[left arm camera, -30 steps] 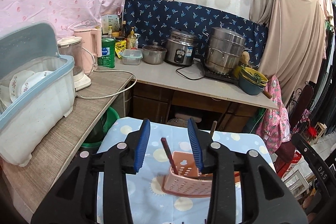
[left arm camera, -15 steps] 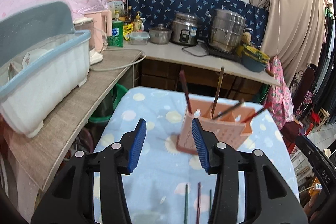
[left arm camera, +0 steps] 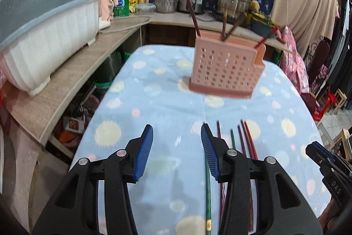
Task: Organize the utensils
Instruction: 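Move both open tools back down to the remaining chopsticks, then close right tool on a red chopstick while left tool grasps a green chopstick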
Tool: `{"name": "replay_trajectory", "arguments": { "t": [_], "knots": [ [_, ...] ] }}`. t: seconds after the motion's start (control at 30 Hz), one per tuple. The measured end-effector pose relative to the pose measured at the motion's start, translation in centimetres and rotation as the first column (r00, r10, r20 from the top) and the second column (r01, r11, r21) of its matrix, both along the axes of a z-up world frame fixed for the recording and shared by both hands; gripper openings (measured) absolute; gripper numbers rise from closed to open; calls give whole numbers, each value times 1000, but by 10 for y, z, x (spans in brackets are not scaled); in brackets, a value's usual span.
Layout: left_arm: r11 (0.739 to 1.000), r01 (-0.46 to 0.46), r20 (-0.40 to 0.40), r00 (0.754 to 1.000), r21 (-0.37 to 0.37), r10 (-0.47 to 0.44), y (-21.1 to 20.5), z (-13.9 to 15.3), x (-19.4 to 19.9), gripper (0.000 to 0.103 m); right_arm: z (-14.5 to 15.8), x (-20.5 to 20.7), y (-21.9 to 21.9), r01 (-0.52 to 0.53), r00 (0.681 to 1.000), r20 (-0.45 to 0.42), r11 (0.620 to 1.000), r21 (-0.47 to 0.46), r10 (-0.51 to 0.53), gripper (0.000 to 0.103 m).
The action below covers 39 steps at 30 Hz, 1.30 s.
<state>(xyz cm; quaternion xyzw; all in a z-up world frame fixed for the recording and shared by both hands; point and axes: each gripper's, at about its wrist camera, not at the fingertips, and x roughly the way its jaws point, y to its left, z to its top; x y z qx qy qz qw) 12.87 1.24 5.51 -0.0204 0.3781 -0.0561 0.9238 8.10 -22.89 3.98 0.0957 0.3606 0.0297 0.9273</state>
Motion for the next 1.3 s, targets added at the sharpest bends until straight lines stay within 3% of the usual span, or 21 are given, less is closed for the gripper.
{"name": "replay_trajectory", "arguments": {
  "t": [0.23,0.53,1.3],
  "knots": [
    [1000,20,-102,995,7,-19,-5,-42,-25,43,-43,-27,15,-36,995,-97,999,-21,34,20],
    [999,33,-170,985,-1,-33,-5,-67,-45,46,-73,-43,31,-72,984,-166,997,-23,67,20],
    [992,127,-222,967,9,-122,-26,-89,-71,53,-85,-47,36,-72,980,-189,995,-70,57,20]
  ]
}}
